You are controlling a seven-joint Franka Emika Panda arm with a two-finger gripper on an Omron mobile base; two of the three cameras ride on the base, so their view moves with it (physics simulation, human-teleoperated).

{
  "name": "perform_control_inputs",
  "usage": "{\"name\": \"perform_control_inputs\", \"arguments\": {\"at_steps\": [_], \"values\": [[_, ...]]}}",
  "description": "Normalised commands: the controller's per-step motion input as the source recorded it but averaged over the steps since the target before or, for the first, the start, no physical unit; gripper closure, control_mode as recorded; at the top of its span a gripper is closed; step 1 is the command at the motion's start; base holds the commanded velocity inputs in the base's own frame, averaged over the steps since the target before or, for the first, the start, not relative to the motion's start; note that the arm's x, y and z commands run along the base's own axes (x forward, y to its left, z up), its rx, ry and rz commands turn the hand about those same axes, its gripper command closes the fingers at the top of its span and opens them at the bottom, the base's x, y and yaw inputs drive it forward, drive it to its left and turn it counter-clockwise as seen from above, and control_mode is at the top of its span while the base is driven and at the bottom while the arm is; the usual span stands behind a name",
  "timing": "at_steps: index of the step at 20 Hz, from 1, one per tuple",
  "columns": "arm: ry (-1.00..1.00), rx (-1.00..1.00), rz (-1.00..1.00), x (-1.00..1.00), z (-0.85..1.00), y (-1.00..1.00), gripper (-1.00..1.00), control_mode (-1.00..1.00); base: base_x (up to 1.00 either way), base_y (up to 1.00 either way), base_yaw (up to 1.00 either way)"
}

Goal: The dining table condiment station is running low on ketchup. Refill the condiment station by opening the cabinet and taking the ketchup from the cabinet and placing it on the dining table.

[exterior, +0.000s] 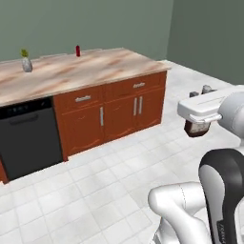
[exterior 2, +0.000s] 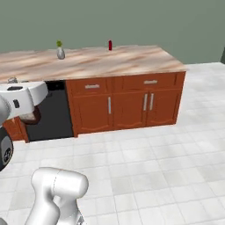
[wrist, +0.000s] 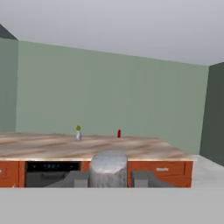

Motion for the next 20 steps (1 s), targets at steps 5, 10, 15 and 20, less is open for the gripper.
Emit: {"name": "perform_control_inputs", "arguments": {"at_steps": [5,10,15,20], "values": [[0.0,0.0,0.0,0.0,0.0,0.0,1.0,1.0,1.0,-0.51,-0.21],[0.0,0.0,0.0,0.0,0.0,0.0,1.0,1.0,1.0,-1.0,-0.01],[0.0,0.0,0.0,0.0,0.0,0.0,1.0,1.0,1.0,-1.0,0.0],[0.0,0.0,0.0,0.0,0.0,0.0,1.0,1.0,1.0,-1.0,0.0]]}}
